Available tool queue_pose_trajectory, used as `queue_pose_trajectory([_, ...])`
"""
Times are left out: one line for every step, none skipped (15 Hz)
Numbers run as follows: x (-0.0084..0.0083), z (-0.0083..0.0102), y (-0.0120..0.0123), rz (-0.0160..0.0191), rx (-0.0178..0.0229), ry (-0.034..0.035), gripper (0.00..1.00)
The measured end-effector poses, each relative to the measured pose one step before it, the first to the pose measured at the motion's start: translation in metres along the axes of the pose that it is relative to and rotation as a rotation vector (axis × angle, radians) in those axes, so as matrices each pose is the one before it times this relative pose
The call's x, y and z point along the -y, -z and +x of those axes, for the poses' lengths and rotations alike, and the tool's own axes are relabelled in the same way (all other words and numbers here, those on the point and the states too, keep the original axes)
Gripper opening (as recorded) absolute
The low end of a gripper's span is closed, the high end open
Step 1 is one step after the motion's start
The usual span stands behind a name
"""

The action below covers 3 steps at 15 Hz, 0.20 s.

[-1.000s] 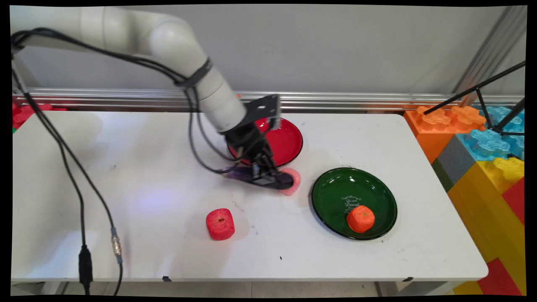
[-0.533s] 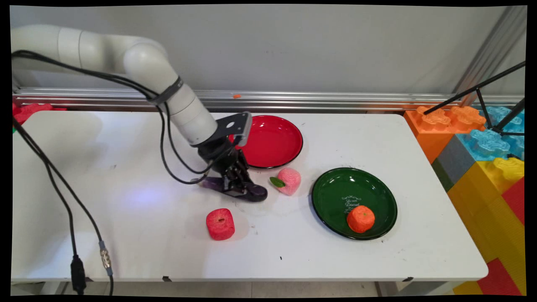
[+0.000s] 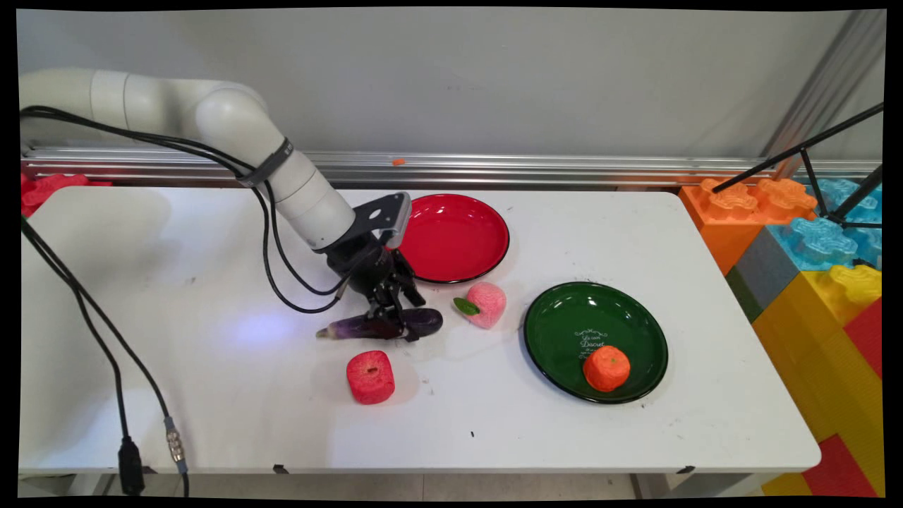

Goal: Place the picked object on the table

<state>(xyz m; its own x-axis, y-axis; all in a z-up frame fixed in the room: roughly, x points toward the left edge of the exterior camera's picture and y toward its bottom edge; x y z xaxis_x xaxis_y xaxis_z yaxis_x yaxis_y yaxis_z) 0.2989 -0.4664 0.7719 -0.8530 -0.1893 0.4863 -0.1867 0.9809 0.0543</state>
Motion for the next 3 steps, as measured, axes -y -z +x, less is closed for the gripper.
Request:
queue_pose_trajectory([0.00044, 0.00002, 0.00124, -0.00240, -0.01292, 0.00356, 1.00])
queue_pose_trajectory([0.00022, 0.00085, 0.00153, -0.00187, -0.01149, 0.00445, 1.00])
queue_pose_trajectory([0.00000, 0.00096, 0.00120, -0.00104, -0.00769, 0.00447, 1.00])
